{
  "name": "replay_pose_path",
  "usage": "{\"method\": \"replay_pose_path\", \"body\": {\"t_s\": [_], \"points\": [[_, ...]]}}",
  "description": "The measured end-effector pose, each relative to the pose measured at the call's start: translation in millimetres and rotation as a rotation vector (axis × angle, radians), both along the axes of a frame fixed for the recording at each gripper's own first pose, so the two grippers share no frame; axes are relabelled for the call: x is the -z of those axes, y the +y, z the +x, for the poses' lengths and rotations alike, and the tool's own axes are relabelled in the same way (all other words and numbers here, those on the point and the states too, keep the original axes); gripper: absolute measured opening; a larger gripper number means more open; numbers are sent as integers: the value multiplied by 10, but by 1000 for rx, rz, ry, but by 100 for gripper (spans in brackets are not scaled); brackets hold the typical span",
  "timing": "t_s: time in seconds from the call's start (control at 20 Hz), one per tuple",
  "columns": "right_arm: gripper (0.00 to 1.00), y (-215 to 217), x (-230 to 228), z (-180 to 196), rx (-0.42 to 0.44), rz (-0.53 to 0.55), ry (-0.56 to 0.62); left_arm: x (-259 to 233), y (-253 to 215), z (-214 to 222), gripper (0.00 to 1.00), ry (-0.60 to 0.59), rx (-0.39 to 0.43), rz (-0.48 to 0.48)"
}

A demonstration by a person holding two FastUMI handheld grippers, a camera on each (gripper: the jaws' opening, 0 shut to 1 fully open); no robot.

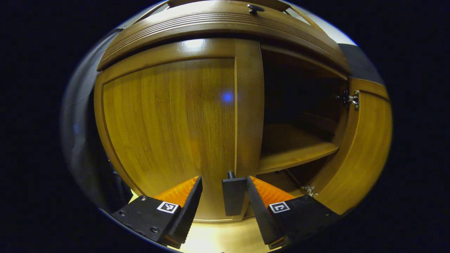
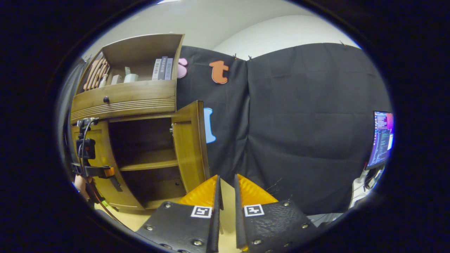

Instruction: Open the right door of the double-door shoe cabinet with the right hand, and open the left door with the left hand.

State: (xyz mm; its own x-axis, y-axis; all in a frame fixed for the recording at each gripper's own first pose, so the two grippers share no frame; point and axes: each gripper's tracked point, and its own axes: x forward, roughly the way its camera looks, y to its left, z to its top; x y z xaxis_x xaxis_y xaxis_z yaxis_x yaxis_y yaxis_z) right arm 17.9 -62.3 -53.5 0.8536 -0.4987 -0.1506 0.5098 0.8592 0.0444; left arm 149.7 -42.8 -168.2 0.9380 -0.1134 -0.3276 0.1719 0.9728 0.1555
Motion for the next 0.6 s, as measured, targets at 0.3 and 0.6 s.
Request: {"method": "replay_pose_path", "body": {"t_s": [0.3,0.6], "points": [[19,83,0,105,-37,8,-4,65,-73,63,60,0,32,-18],[50,127,5,171,-75,13,2,89,-153,46,36,-4,35,-32]]}}
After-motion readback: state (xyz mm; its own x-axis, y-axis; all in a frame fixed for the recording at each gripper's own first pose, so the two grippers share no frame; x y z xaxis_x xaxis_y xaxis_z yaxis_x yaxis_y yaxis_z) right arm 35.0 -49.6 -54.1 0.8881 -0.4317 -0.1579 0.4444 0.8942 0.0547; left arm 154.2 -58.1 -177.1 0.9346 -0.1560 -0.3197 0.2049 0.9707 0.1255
